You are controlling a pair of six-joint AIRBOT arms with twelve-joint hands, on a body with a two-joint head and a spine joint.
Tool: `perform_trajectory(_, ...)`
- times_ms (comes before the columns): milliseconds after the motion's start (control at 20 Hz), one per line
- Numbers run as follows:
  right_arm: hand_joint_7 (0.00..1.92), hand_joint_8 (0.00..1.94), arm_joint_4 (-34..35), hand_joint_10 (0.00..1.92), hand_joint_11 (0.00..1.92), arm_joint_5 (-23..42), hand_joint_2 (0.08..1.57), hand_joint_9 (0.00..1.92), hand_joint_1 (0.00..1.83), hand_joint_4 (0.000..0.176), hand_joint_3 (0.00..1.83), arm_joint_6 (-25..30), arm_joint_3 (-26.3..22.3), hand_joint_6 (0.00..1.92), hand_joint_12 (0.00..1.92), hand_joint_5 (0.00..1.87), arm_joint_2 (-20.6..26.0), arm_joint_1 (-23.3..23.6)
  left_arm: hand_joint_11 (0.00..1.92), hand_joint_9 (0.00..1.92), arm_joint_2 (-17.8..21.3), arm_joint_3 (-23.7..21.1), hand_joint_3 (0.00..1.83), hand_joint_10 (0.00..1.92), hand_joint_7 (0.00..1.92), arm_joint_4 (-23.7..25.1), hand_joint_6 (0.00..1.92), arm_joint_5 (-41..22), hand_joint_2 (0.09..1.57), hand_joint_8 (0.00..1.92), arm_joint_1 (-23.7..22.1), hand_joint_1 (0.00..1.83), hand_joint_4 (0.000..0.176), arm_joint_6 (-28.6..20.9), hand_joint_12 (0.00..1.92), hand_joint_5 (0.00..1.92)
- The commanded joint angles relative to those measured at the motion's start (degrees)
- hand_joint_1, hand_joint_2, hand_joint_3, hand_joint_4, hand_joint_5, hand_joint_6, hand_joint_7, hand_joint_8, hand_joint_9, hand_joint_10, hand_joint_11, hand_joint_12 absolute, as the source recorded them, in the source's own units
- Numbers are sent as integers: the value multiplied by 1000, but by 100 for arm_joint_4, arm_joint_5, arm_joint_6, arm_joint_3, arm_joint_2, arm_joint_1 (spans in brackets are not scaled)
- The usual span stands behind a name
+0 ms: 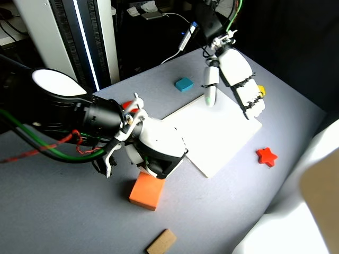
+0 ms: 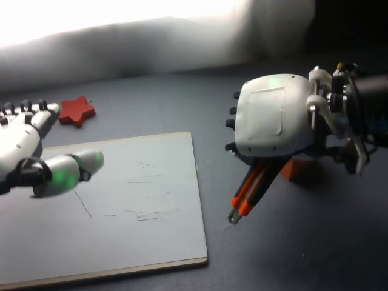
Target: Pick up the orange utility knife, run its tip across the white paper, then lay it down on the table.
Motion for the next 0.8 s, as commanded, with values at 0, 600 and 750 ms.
perform_trajectory(0,1561,1941,522,1921,1702,199,1180,1642,1439,134,268,-723,74,1921,1921,1397,26,25,4,0,18,97,1,0,0,326,0,-320,1230,0,-67,0,0,45,19,0)
perform_trajectory(600,1524,1941,6317,1921,1674,2646,1190,1614,1430,176,260,-9356,928,1921,1921,1356,-1221,-755,20,0,14,780,1,0,0,329,0,-86,1232,0,105,0,0,-40,21,0)
perform_trajectory(750,1527,1941,6313,1921,1682,2805,1172,1620,1460,176,247,-9800,1178,1921,1921,1356,-1591,-703,2,0,13,795,2,0,0,328,0,-86,1236,0,107,0,0,-40,19,0)
